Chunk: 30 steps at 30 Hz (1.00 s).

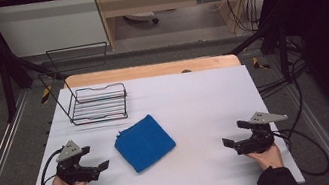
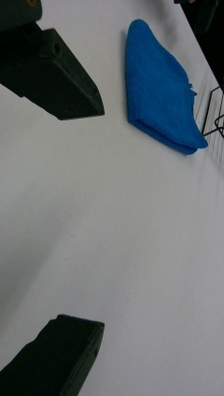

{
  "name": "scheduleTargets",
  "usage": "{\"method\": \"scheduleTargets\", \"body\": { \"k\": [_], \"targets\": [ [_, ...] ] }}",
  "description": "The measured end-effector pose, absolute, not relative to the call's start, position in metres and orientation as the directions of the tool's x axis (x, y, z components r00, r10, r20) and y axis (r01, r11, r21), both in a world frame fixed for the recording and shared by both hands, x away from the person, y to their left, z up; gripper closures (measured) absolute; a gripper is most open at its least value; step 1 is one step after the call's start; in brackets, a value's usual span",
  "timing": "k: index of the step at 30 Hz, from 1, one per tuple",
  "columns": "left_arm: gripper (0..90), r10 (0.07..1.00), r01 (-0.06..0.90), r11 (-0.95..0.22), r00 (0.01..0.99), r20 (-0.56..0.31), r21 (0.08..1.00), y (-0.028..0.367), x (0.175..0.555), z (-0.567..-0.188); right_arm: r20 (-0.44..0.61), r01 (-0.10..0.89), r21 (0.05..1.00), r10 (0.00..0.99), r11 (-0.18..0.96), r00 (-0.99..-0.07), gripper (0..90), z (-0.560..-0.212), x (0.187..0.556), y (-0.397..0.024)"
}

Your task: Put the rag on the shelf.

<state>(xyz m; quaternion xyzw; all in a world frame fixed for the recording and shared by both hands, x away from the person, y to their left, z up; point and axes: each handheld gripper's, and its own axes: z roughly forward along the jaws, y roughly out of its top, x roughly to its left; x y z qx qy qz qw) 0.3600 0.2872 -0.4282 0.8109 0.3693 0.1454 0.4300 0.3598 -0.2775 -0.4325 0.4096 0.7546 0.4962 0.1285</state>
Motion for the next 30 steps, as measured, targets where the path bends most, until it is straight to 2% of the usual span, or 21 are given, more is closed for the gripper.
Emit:
{"method": "scheduleTargets", "body": {
  "k": [22,30],
  "targets": [
    [6.1,0.727,0.484,-0.390,0.684,-0.061,0.784,0.265,0.357,-0.425,0.204,0.504,0.840,0.743,0.202,-0.637,1.1,-0.433,0.359,-0.266],
    [11.7,0.708,0.473,-0.399,0.703,-0.063,0.785,0.240,0.351,-0.421,0.194,0.513,0.827,0.738,0.232,-0.646,1.3,-0.434,0.359,-0.252]
  ]
}}
